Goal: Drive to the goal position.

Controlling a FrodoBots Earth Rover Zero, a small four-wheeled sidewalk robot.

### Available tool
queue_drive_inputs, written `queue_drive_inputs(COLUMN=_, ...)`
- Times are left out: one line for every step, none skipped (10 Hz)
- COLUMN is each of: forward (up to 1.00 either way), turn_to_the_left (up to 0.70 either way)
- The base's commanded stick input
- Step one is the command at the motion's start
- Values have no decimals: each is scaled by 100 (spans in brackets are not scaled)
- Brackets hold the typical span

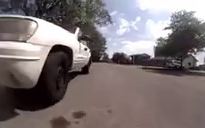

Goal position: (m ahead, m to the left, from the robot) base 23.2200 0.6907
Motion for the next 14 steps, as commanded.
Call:
queue_drive_inputs(forward=100, turn_to_the_left=0)
queue_drive_inputs(forward=100, turn_to_the_left=-1)
queue_drive_inputs(forward=100, turn_to_the_left=-2)
queue_drive_inputs(forward=100, turn_to_the_left=-4)
queue_drive_inputs(forward=100, turn_to_the_left=-3)
queue_drive_inputs(forward=100, turn_to_the_left=-16)
queue_drive_inputs(forward=100, turn_to_the_left=-27)
queue_drive_inputs(forward=100, turn_to_the_left=0)
queue_drive_inputs(forward=100, turn_to_the_left=0)
queue_drive_inputs(forward=100, turn_to_the_left=0)
queue_drive_inputs(forward=100, turn_to_the_left=0)
queue_drive_inputs(forward=100, turn_to_the_left=0)
queue_drive_inputs(forward=100, turn_to_the_left=0)
queue_drive_inputs(forward=100, turn_to_the_left=0)
